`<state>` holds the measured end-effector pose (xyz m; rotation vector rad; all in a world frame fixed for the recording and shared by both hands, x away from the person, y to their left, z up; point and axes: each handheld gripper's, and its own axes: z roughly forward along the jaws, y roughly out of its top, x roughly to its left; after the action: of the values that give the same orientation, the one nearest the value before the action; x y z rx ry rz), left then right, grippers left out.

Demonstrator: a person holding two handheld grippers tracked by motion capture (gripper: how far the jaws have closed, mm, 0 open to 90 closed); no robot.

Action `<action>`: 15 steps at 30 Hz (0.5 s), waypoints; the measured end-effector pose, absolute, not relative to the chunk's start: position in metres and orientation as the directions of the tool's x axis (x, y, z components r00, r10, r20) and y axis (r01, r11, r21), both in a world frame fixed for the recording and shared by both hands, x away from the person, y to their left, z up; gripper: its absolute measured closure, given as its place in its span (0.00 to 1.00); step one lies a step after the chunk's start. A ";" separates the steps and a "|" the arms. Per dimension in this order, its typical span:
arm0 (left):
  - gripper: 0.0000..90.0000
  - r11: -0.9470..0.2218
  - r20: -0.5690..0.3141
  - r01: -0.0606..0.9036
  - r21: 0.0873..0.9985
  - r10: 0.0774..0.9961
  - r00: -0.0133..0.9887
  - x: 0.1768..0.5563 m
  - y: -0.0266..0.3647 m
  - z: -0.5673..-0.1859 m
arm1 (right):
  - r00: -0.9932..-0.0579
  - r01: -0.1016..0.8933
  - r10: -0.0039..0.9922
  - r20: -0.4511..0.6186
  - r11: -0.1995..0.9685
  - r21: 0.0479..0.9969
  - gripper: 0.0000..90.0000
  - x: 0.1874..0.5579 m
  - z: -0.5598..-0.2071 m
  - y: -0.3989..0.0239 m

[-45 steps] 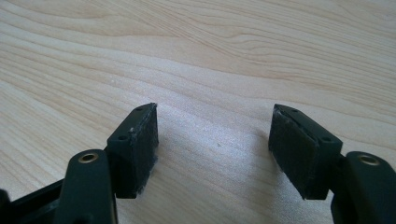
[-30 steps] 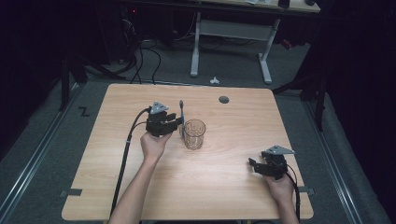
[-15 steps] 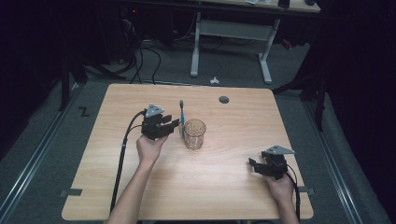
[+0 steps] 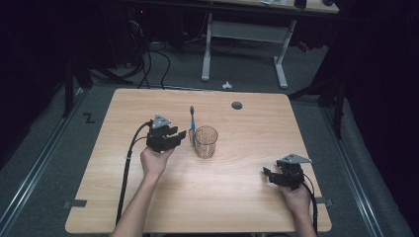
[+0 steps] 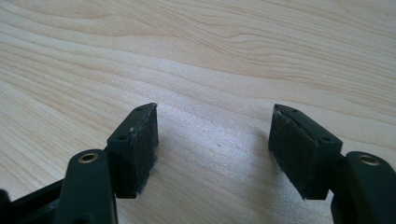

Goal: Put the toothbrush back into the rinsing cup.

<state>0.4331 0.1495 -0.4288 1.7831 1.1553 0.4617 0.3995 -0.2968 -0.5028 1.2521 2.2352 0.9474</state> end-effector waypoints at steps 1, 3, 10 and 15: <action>0.64 -0.121 -0.167 0.507 0.853 0.858 0.486 0.432 0.151 -0.428 | -0.514 0.581 0.857 -0.021 0.366 0.727 0.37 0.399 -0.503 -0.297; 0.64 -0.113 -0.171 0.502 0.857 0.858 0.484 0.430 0.153 -0.427 | -0.514 0.581 0.858 -0.021 0.366 0.727 0.37 0.399 -0.503 -0.297; 0.64 -0.116 -0.168 0.504 0.856 0.859 0.484 0.427 0.156 -0.425 | -0.514 0.581 0.858 -0.021 0.366 0.727 0.37 0.400 -0.503 -0.297; 0.64 -0.129 -0.161 0.502 0.855 0.855 0.493 0.424 0.154 -0.425 | -0.514 0.581 0.858 -0.021 0.366 0.727 0.37 0.400 -0.503 -0.297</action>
<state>0.4241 0.1540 -0.4247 1.7845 1.1451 0.4635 0.3995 -0.2967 -0.5028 1.2531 2.2347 0.9472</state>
